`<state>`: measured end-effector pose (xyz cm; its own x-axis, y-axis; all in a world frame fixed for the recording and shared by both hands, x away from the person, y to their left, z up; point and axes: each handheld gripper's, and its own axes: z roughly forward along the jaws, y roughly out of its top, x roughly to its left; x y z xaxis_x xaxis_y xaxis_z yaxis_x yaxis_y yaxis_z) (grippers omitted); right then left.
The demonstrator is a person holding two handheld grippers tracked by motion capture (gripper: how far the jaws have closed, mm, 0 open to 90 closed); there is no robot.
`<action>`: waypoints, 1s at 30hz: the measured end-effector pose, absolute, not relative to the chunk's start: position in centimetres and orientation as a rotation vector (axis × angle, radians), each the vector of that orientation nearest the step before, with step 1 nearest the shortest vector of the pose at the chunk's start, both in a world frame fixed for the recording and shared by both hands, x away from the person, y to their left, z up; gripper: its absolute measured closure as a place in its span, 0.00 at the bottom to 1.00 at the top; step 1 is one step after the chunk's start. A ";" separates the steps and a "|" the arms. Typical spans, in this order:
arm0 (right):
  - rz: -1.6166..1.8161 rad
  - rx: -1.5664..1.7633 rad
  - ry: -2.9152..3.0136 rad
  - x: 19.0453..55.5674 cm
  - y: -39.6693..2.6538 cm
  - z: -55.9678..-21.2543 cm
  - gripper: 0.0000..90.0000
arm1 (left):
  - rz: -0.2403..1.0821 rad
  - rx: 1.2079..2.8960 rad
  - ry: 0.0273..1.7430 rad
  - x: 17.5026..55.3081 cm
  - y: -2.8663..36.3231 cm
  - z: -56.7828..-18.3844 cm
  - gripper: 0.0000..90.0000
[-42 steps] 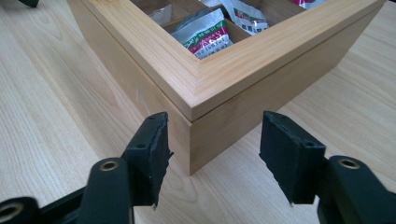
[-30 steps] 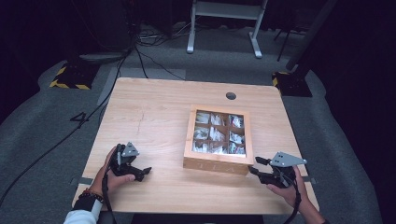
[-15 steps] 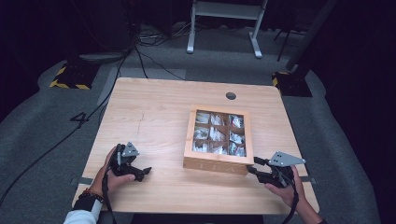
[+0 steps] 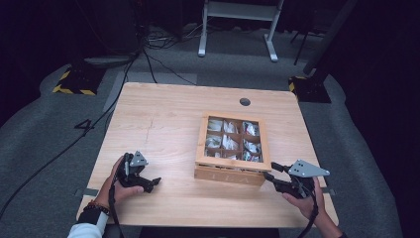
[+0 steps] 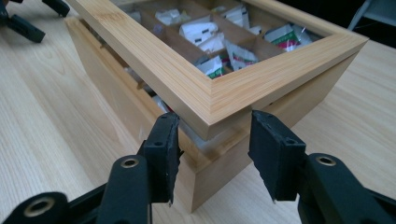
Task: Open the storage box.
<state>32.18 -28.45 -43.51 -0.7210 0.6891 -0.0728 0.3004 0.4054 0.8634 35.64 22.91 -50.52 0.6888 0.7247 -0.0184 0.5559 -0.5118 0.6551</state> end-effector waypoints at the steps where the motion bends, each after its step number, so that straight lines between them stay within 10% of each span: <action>1: 1.253 0.840 2.243 32.2 -28.5 -43.4 0.59 | 0.344 2.255 0.980 35.7 22.9 -50.5 0.01; 9: 1.255 0.843 2.228 32.2 -28.4 -42.7 0.58 | 0.374 2.305 0.900 35.6 21.1 -49.5 0.22; 30: 1.293 0.852 2.205 32.7 -28.5 -41.2 0.56 | 0.571 2.130 0.541 35.9 13.0 -41.6 0.23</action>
